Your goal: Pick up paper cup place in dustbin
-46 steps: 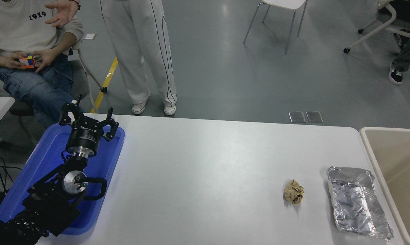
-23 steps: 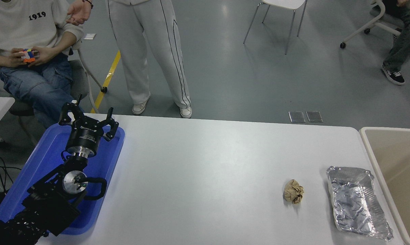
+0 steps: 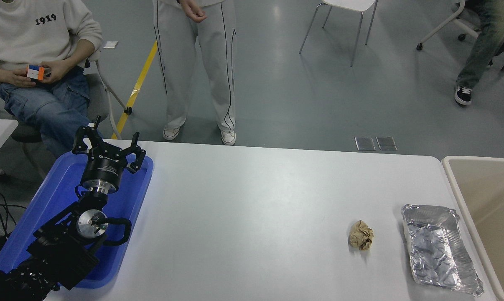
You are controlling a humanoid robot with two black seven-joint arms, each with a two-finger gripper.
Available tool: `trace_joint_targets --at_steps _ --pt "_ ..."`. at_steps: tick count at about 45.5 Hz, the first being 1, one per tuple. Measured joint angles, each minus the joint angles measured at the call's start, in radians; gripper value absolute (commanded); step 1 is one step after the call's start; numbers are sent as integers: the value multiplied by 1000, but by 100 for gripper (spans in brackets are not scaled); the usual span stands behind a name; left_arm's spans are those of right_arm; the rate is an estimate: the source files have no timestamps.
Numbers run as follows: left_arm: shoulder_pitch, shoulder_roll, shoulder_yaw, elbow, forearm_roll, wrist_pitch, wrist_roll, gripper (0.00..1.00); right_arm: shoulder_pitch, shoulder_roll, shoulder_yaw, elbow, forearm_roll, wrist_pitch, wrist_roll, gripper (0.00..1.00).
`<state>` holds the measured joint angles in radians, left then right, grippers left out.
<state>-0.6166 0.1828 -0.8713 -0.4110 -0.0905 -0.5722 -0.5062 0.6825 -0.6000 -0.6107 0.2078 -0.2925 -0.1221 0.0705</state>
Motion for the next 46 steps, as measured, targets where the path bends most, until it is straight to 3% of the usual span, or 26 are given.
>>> trace_joint_targets --at_steps 17,46 --pt "0 0 0 0 0 0 0 100 41 -38 14 113 1 1 0 99" --pt "0 0 0 0 0 0 0 100 273 -245 -77 624 1 86 0 100"
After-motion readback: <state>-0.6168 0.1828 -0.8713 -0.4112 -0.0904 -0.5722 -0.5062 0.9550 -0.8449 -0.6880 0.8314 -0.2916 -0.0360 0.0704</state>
